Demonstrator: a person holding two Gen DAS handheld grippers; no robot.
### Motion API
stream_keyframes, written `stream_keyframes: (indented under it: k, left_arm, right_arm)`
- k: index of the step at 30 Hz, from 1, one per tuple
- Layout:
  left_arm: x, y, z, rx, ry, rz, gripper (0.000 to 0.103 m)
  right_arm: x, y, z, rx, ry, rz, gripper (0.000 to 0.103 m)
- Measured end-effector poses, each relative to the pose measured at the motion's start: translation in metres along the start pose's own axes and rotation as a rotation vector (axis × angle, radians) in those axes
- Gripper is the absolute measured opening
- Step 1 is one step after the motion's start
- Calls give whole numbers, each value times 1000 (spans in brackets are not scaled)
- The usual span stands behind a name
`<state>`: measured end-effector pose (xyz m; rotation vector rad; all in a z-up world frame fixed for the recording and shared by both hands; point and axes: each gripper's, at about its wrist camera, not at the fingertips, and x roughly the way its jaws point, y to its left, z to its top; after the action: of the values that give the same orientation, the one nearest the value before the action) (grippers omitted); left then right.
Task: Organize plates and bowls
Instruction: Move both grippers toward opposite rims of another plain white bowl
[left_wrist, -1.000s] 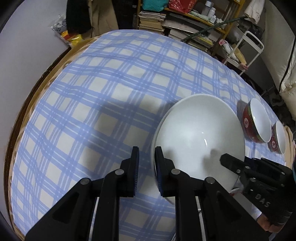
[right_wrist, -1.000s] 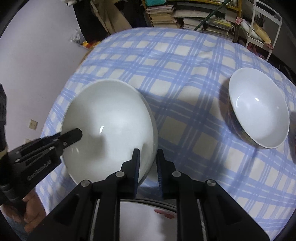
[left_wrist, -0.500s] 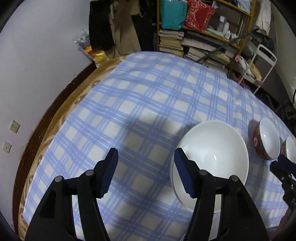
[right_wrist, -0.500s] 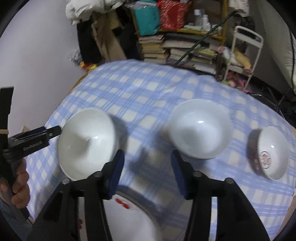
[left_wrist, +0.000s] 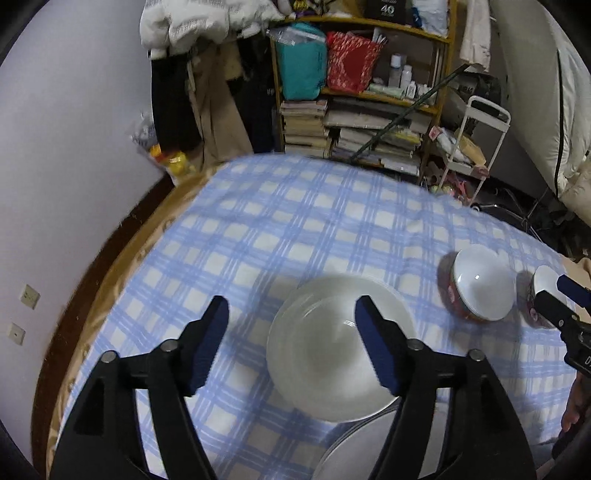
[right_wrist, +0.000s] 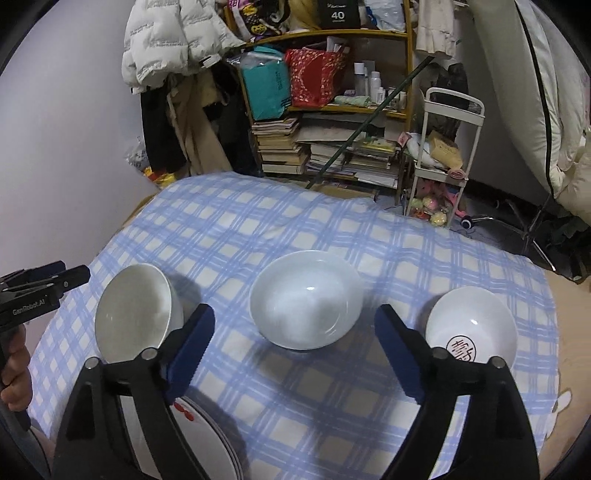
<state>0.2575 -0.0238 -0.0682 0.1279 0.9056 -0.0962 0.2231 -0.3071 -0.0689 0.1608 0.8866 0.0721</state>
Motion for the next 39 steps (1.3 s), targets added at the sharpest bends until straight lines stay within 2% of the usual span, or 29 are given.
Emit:
stream_keyframes:
  k: [4, 8, 15, 21, 25, 33, 34, 37, 39]
  left_arm:
    - [-11, -16, 8, 2, -15, 10, 77]
    - [-12, -35, 15, 30, -6, -6, 80]
    - [-4, -70, 30, 74, 12, -26, 84]
    - [11, -98, 40, 134, 28, -6, 84]
    - [25, -103, 45, 100, 77, -64, 84]
    - [54, -124, 54, 113, 129, -84, 84]
    - [59, -128, 54, 127, 139, -90, 84]
    - [74, -138, 52, 160, 176, -110, 84]
    - [82, -143, 49, 165, 193, -106, 84]
  right_arm:
    - [-6, -13, 4, 33, -32, 16, 99]
    - [-4, -20, 12, 49, -27, 17, 101]
    - [4, -33, 25, 73, -48, -32, 101]
    - [15, -45, 25, 101, -29, -42, 101]
    - [19, -52, 28, 108, -30, -49, 101]
    - [31, -64, 27, 150, -10, -47, 100]
    - [33, -66, 26, 152, -1, -41, 100]
    - [40, -68, 22, 164, 27, -27, 88]
    - [46, -70, 20, 172, 43, -16, 73]
